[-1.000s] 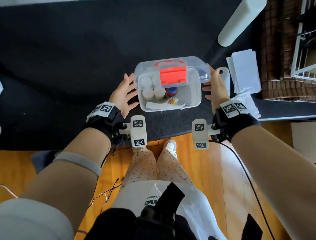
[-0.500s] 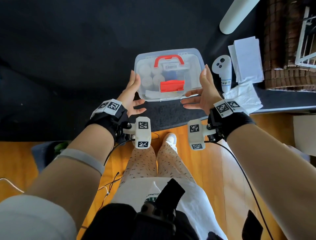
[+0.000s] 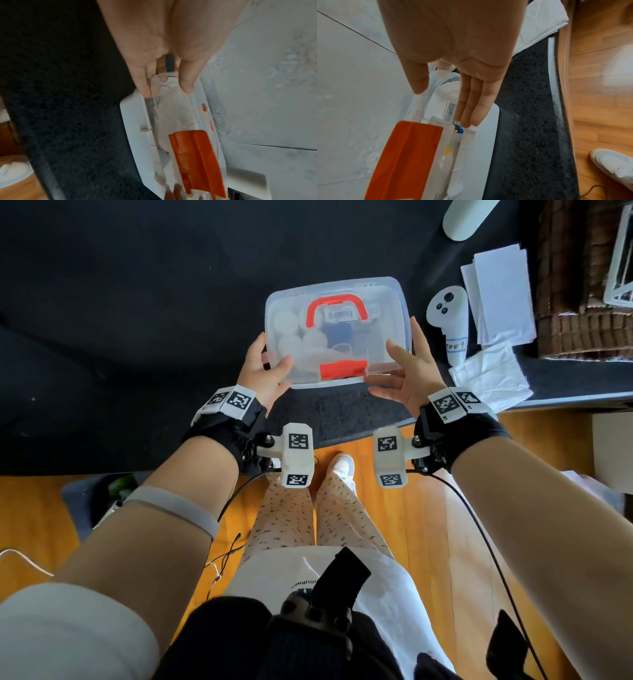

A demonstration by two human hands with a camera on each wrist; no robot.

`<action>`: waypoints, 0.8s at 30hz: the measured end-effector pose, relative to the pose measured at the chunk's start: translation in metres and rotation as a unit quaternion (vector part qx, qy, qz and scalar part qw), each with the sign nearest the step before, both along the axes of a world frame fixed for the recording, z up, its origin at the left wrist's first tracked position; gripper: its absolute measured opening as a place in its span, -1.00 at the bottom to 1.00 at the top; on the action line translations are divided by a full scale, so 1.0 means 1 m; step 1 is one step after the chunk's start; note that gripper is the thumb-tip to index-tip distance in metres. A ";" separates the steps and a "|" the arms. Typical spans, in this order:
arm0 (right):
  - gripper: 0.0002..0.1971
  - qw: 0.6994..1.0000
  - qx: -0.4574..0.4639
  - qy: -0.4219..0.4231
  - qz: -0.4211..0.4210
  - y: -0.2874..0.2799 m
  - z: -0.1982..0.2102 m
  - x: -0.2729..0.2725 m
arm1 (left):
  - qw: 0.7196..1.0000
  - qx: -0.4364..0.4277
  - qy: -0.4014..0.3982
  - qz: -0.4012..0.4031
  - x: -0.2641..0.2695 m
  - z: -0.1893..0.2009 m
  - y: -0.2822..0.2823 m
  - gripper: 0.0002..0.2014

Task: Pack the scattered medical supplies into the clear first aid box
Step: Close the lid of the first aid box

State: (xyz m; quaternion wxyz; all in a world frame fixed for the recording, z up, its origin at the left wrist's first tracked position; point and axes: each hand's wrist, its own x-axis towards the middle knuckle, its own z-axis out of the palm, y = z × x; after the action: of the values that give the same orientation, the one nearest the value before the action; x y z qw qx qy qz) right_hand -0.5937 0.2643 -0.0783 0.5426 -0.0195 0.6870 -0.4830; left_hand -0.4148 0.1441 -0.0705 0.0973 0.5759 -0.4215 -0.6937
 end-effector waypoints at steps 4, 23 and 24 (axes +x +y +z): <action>-0.32 0.998 0.035 0.038 0.025 0.005 -0.004 -0.004 | 0.997 -0.041 -0.051 -0.037 0.001 0.000 -0.002 -0.41; -0.09 0.976 0.102 0.170 0.094 0.005 -0.020 0.006 | 0.992 -0.064 -0.091 -0.066 0.004 -0.006 -0.006 -0.37; -0.06 0.974 0.102 0.176 0.096 0.005 -0.022 0.008 | 0.992 -0.067 -0.090 -0.066 0.005 -0.006 -0.007 -0.37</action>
State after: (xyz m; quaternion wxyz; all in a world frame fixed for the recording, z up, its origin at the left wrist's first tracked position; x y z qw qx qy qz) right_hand -0.5857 0.2690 -0.0999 0.4558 -0.1147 0.8124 -0.3452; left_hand -0.4102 0.1375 -0.0763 0.0513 0.5991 -0.5107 -0.6145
